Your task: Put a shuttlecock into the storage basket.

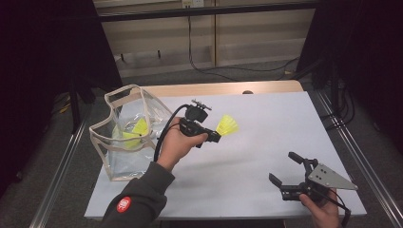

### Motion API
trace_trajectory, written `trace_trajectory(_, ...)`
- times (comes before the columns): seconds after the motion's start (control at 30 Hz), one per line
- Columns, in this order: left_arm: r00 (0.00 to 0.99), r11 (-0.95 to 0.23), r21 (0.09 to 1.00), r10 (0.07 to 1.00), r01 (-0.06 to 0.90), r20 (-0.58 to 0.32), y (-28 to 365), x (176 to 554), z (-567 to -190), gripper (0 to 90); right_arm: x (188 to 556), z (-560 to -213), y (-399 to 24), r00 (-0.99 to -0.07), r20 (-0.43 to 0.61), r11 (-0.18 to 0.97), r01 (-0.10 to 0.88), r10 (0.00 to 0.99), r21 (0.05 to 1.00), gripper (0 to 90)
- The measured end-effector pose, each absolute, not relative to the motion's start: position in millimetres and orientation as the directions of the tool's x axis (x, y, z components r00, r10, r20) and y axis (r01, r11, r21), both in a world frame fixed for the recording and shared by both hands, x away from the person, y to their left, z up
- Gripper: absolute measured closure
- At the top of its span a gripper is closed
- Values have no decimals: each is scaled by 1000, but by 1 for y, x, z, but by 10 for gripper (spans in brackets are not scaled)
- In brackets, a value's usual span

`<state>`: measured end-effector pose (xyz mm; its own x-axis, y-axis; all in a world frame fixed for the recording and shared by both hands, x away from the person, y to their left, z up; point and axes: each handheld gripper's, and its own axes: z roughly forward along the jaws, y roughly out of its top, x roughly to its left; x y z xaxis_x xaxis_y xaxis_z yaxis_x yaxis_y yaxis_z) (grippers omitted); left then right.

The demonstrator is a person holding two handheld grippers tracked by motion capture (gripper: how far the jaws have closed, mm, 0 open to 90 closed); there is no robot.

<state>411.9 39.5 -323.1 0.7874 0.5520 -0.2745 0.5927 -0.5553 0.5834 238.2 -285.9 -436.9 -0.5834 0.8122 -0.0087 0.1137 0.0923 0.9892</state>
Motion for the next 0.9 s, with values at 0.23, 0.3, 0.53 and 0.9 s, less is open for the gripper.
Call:
trace_trajectory(0.23, 786, -555, 584, 557, 593, -268, 46, 411, -314, 648, 238, -437, -285, -584, -8, 91, 114, 812, 989, 32)
trace_trajectory(0.3, 783, -552, 583, 562, 596, -268, 47, 411, -312, 648, 238, -437, -285, -584, -8, 92, 114, 811, 989, 32)
trace_trajectory(0.53, 785, -561, 577, 562, 594, -262, 49, 409, -304, 648, 238, -437, -285, -585, -10, 93, 112, 811, 989, 32)
trace_trajectory(0.9, 772, -540, 586, 578, 605, -264, 56, 410, -293, 649, 238, -437, -284, -586, -10, 92, 111, 810, 990, 32)
